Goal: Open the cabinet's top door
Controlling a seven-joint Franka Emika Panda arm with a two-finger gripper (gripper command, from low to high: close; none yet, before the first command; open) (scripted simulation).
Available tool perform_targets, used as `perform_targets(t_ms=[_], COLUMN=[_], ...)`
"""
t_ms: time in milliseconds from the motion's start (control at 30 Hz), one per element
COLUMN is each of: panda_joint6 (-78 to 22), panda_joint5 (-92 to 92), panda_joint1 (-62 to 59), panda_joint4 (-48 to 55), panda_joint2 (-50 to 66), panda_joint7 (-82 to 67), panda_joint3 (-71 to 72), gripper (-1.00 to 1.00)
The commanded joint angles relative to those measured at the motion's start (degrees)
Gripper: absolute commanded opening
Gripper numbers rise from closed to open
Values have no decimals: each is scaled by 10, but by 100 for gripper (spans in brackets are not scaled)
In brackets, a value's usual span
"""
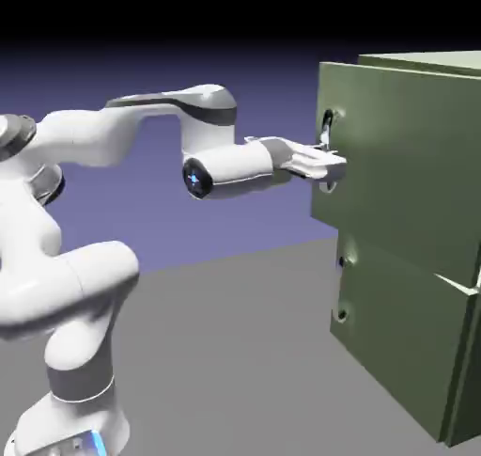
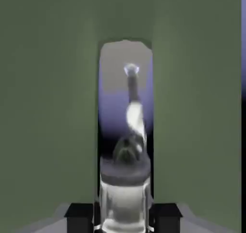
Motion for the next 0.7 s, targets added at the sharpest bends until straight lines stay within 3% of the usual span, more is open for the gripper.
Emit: perform_targets(t_ms=[0, 333, 667], panda_joint6=[-26, -275, -503], panda_joint5=[-15, -197, -435], panda_joint1=[3, -31, -127], panda_joint4=[-13, -76, -13], panda_joint2=[-2, -55, -228], panda_joint7=[-5, -67, -181], panda_joint3=[-17, -188, -320], gripper=[-100, -100, -100])
